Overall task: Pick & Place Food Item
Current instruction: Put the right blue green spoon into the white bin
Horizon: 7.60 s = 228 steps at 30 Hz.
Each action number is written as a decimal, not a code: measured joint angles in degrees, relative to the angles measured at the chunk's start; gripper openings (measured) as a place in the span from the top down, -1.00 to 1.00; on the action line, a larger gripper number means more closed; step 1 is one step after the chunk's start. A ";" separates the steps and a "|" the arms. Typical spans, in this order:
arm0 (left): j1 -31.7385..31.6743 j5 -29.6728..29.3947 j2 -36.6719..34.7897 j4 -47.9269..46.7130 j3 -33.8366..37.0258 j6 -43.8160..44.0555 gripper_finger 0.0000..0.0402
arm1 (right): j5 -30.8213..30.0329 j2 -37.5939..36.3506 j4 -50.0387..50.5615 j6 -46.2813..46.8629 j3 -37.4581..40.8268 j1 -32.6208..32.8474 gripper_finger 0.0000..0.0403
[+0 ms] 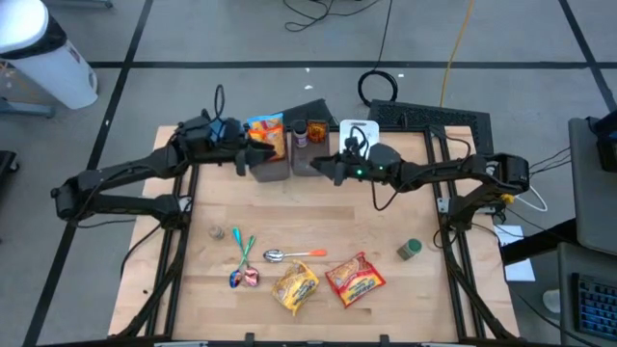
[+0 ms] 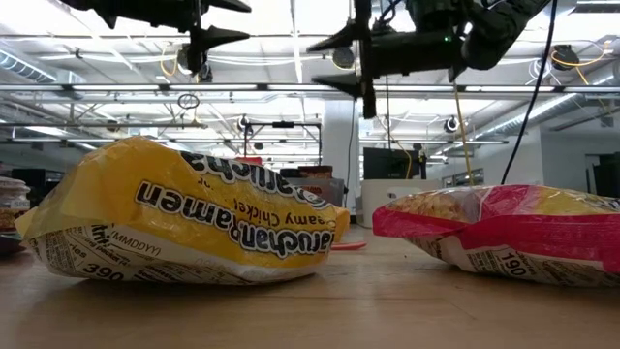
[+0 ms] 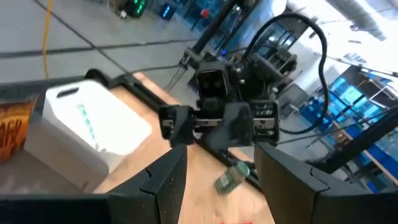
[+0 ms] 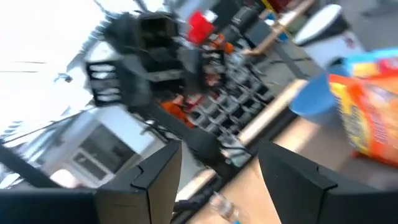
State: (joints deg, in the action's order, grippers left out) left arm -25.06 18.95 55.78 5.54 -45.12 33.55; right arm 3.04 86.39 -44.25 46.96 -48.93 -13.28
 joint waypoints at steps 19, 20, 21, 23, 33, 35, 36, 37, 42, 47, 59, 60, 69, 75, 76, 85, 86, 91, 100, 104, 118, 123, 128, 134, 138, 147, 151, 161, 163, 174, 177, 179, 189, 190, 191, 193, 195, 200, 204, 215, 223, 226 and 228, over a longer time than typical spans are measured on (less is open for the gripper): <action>-2.84 10.91 -6.09 -23.69 -4.93 -15.09 0.01 | 11.83 -1.16 13.03 -10.94 -11.58 0.81 -0.01; -2.84 10.88 -6.41 -26.02 -5.42 -15.95 0.01 | 12.50 -1.14 17.27 -12.74 -12.96 1.19 -0.01; -2.72 11.08 -6.52 -28.18 -5.93 -16.63 0.01 | 13.31 -1.07 21.42 -14.11 -14.33 1.58 -0.01; -2.04 11.35 -6.64 -32.26 -7.01 -17.94 0.01 | 13.78 -0.94 28.32 -16.51 -17.10 2.51 -0.01; 4.01 4.57 -6.99 -57.60 -13.34 -29.65 0.01 | 11.40 -1.06 40.99 -24.16 -25.19 6.97 -0.01; 5.79 3.94 -6.99 -60.76 -13.73 -30.49 0.01 | 9.02 -1.07 43.20 -24.87 -25.50 8.00 -0.01; 6.80 3.88 -6.97 -62.19 -13.77 -30.52 0.01 | 7.96 -1.05 44.04 -25.40 -25.49 8.58 -0.01; 7.95 3.88 -6.97 -63.47 -13.79 -30.53 0.01 | 6.31 -1.00 44.71 -25.82 -25.49 9.22 -0.01; 15.33 0.42 -6.94 -68.58 -13.74 -33.15 0.01 | -1.03 0.33 45.79 -26.77 -25.57 11.84 -0.01; 22.61 -5.38 -6.90 -69.86 -13.42 -34.86 0.01 | -6.56 2.36 45.57 -24.76 -25.53 13.38 -0.01; 40.61 -24.29 2.19 -69.02 -13.38 -38.36 0.01 | -13.03 3.38 46.38 -19.38 -25.46 13.42 -0.01; 41.68 -25.23 3.37 -68.85 -13.38 -38.46 0.01 | -13.83 3.25 46.32 -17.88 -25.46 13.41 -0.01; 47.25 -21.81 13.57 -66.14 -13.35 -38.79 0.01 | -19.70 -1.80 45.58 -17.97 -24.37 14.14 -0.01; 50.14 -21.10 18.44 -60.11 -13.33 -40.11 0.01 | -22.64 -10.21 39.64 -17.42 -16.24 13.65 -0.01; 50.56 -21.10 19.30 -59.65 -13.33 -40.78 0.01 | -23.34 -11.87 38.07 -17.03 -14.30 13.75 -0.01; 52.20 -16.55 26.02 -55.68 -13.31 -46.49 0.02 | -24.07 -22.82 24.55 -8.42 3.38 14.61 -0.01; 52.19 -15.56 26.71 -54.72 -13.31 -46.16 0.02 | -24.08 -23.37 23.79 -8.42 4.20 14.93 -0.01; 52.68 -14.37 29.16 -50.01 -13.31 -45.00 0.01 | -24.01 -24.20 24.18 -9.64 4.79 15.76 0.01; 55.87 -9.05 33.36 -43.54 -13.31 -40.20 0.02 | -23.77 -24.17 24.38 -12.08 4.79 15.76 0.12; 58.06 -8.74 35.31 -42.04 -13.31 -37.62 0.02 | -22.56 -24.17 24.44 -13.03 4.79 15.72 0.16; 62.93 -20.68 42.64 -41.53 -13.27 -18.38 0.02 | -21.63 -24.17 24.41 -13.20 4.79 15.54 0.17; 64.77 -24.97 42.58 -41.41 -13.27 -12.72 0.02 | -19.25 -24.17 24.40 -13.16 4.79 15.54 0.17; 66.08 -25.43 42.56 -41.12 -13.27 -9.86 0.02 | -19.26 -24.17 24.40 -13.17 4.79 15.52 0.17; 66.45 -25.75 42.73 -41.01 -13.27 -9.00 0.02 | -19.25 -24.17 24.40 -13.16 4.79 15.52 0.17; 66.20 -26.50 43.19 -41.84 -13.29 -10.38 0.02 | -19.25 -24.17 24.39 -13.17 4.79 15.52 0.17; 64.25 -26.15 45.20 -41.98 -13.29 -12.04 0.02 | -19.23 -24.17 24.24 -12.30 4.79 15.61 0.17; 64.19 -26.13 45.21 -41.82 -13.29 -12.06 0.02 | -19.21 -24.17 24.32 -11.82 4.78 15.61 0.17; 64.17 -26.32 45.21 -41.87 -13.29 -11.79 0.35 | -19.22 -24.17 24.33 -11.82 4.76 15.63 0.17; 64.19 -26.40 45.21 -41.86 -13.29 -11.79 0.46 | -19.21 -24.17 24.33 -11.82 4.76 15.63 0.17; 64.17 -27.24 44.97 -41.83 -13.49 -11.89 0.86 | -19.22 -24.17 24.33 -11.83 4.76 15.63 0.17; 64.17 -27.72 44.92 -42.11 -13.56 -11.86 0.94 | -19.21 -24.17 24.33 -11.89 4.76 15.63 0.17; 64.05 -27.79 44.88 -42.46 -13.60 -11.86 0.97 | -19.21 -24.17 24.33 -11.93 4.76 15.63 0.17; 60.46 -21.07 41.75 -46.85 -13.18 -12.74 0.97 | -19.21 -24.17 24.33 -12.06 4.76 15.63 0.17; 59.90 -19.80 40.82 -47.00 -13.07 -12.75 0.97 | -19.22 -24.17 24.35 -12.06 4.76 15.63 0.17; 59.34 -19.07 39.64 -47.02 -13.09 -12.43 0.98 | -19.21 -24.17 24.35 -12.06 4.76 15.63 0.17; 58.11 -18.82 37.28 -47.00 -13.88 -11.98 0.98 | -19.23 -24.17 24.34 -12.06 4.76 15.63 0.17; 56.79 -19.33 35.32 -46.89 -15.22 -12.05 0.98 | -19.22 -24.17 24.35 -12.06 4.76 15.63 0.17; 52.67 -21.57 31.62 -46.51 -21.72 -12.09 0.98 | -19.21 -24.17 24.33 -12.08 4.76 15.63 0.17; 49.00 -23.26 30.38 -45.18 -27.90 -12.67 0.98 | -19.22 -24.17 24.35 -12.22 4.76 15.63 0.17; 39.19 -20.04 30.36 -44.76 -37.86 -20.44 0.99 | -13.62 -24.15 22.72 -12.30 4.76 15.65 0.17; 29.02 -14.15 28.79 -51.88 -37.70 -24.92 0.98 | -10.44 -24.15 21.25 -11.32 4.76 15.65 0.17; 25.01 -10.44 26.44 -45.84 -37.79 -24.18 0.99 | -10.24 -24.15 21.08 -11.68 4.76 15.65 0.17; 22.56 -7.80 25.37 -40.45 -37.79 -22.56 0.99 | -10.23 -24.15 21.08 -11.73 4.76 15.65 0.17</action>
State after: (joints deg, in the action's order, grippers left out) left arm -2.50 11.15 81.15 -34.91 -82.91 10.99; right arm -7.19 62.24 -23.18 35.22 -44.16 2.37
